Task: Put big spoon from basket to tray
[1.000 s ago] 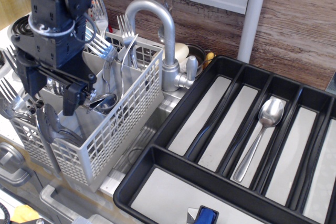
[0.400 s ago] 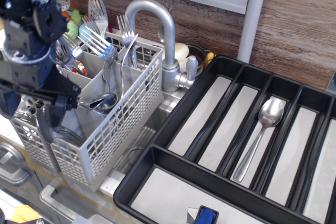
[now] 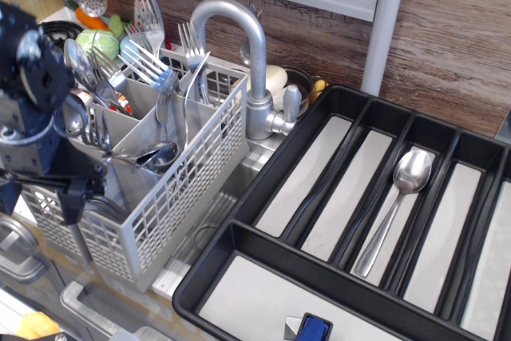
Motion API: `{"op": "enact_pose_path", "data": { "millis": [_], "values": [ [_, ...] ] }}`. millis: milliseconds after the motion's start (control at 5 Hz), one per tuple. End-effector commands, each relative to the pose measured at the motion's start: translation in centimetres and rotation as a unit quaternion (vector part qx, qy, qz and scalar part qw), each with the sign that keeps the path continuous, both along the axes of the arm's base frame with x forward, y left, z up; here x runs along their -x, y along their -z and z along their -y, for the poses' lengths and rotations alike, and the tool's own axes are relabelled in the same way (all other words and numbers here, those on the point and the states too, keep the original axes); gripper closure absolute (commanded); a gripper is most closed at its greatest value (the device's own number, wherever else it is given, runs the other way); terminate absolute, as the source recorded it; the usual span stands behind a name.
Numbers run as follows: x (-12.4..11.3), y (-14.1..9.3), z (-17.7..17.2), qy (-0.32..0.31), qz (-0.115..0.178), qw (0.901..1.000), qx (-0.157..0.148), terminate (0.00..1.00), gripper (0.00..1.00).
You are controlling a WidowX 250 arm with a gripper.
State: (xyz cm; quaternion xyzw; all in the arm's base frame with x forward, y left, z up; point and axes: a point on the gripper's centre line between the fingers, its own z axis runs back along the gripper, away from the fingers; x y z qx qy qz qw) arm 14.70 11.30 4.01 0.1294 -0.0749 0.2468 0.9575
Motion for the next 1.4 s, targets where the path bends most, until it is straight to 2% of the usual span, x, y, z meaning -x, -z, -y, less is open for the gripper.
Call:
{"op": "enact_pose_path", "data": {
  "millis": [0,200,400,600,800,1000,1200],
  "values": [
    [-0.9,-0.1,-0.4,0.009,0.019,0.9994,-0.027,0.00,1.00],
    [-1.5,-1.0,-0.1,0.018,0.012,0.9988,-0.045,0.00,1.00],
    [-1.9,-3.7,0.2,0.014,-0.001,0.9971,-0.075,0.00,1.00],
    [-1.8,-7.7,1.1,0.014,-0.014,0.9906,-0.135,0.00,1.00],
    [-2.3,-12.3,2.0,0.040,-0.049,0.9827,-0.174,0.00,1.00],
    [-3.5,-15.7,3.7,0.067,-0.080,0.9801,-0.168,0.00,1.00],
    [-5.0,-18.6,5.5,0.088,-0.114,0.9841,-0.104,0.00,1.00]
  ]
}}
